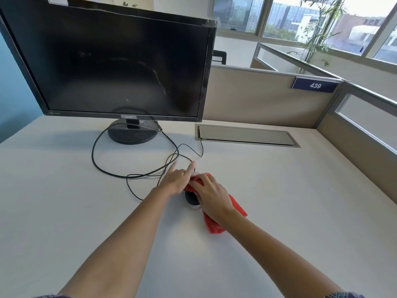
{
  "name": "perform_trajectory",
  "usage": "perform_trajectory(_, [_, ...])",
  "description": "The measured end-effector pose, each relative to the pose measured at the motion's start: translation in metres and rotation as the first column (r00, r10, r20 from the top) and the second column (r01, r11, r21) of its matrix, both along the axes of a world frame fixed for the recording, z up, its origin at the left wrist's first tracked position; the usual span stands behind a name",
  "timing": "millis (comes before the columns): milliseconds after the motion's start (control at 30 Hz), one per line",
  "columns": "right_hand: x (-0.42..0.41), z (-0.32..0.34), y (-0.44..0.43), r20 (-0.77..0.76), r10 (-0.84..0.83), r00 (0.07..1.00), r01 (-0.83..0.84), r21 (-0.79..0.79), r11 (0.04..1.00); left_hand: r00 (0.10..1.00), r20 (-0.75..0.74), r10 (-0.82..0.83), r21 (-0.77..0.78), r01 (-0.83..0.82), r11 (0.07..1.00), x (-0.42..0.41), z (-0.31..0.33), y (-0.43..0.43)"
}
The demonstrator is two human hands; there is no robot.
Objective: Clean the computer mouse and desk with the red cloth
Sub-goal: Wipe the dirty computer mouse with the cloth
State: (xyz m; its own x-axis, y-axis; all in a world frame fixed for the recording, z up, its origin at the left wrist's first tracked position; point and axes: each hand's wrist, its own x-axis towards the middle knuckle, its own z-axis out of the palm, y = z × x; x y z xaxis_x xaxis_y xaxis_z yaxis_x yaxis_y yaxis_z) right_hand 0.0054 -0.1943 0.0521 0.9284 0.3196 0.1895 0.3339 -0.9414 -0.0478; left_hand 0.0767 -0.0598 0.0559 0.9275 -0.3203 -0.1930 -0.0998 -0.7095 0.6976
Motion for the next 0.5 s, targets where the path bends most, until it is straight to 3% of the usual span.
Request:
perform_trajectory(100, [-0.002, -0.001, -0.003, 0.004, -0.021, 1.0, 0.021, 0.086, 0.996, 1.0, -0.001, -0.017, -0.012, 0.017, 1.0, -0.004, -0.003, 0.0])
perform_trajectory(267, [-0.003, -0.006, -0.009, -0.021, -0.11, 0.994, 0.111, 0.29, 0.951, 0.99, 0.136, 0.033, -0.195, -0.005, 0.981, -0.014, -0.004, 0.003])
perform_trajectory(500, [-0.013, -0.009, -0.008, 0.146, -0.057, 0.988, 0.03, 0.181, 0.983, 0.977, 0.208, 0.037, -0.127, -0.01, 0.992, -0.018, -0.007, 0.007])
